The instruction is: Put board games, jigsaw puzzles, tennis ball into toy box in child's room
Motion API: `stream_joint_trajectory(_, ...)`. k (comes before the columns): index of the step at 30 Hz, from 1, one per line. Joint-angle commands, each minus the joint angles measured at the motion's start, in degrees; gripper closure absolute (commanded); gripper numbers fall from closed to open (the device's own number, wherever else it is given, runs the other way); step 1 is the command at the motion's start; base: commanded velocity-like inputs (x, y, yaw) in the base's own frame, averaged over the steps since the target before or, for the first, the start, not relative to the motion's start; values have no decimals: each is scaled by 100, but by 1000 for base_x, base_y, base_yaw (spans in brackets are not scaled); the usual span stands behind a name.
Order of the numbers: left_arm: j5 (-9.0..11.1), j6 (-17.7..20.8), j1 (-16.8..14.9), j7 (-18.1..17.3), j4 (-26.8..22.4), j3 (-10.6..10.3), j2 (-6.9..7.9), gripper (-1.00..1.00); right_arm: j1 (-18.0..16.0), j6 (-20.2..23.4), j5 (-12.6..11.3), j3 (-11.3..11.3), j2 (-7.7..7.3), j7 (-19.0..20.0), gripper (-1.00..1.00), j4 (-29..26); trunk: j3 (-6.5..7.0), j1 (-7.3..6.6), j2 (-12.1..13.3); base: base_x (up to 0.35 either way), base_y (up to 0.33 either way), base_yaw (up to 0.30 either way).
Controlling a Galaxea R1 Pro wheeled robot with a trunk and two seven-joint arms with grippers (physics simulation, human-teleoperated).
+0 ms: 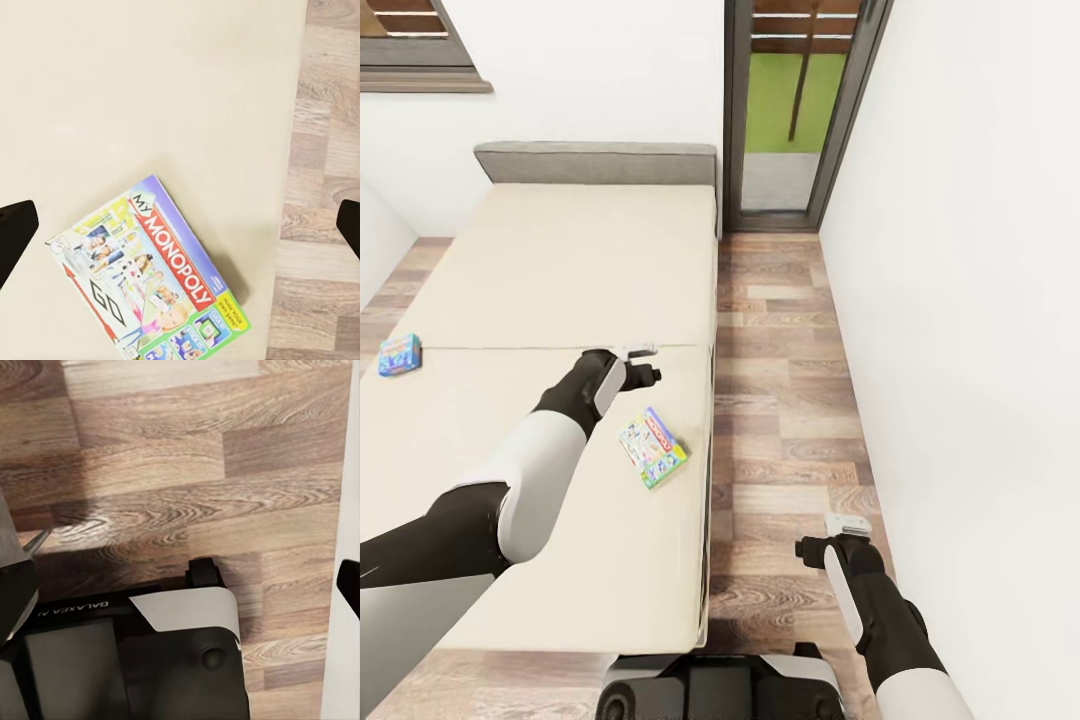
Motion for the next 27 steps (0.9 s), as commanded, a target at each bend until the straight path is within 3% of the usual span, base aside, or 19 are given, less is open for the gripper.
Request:
stream_joint_trajectory(1,4,30,-3,19,-28,30,-6,-100,-2,24,-19,-8,4,-23,-100,-7,-17,3,-10,0,0,0)
stream_joint_trajectory(9,-13,82,-27,16,-399,22,-15,-100,-2,24,-19,-8,5,-23,-100,-10,-92,3,-10,0,0,0)
stream_joint_trajectory(27,-31,87,-40,52,-484,12,-15,-100,-2,24,-19,-8,5,-23,-100,-10,-260,3,-10,0,0,0)
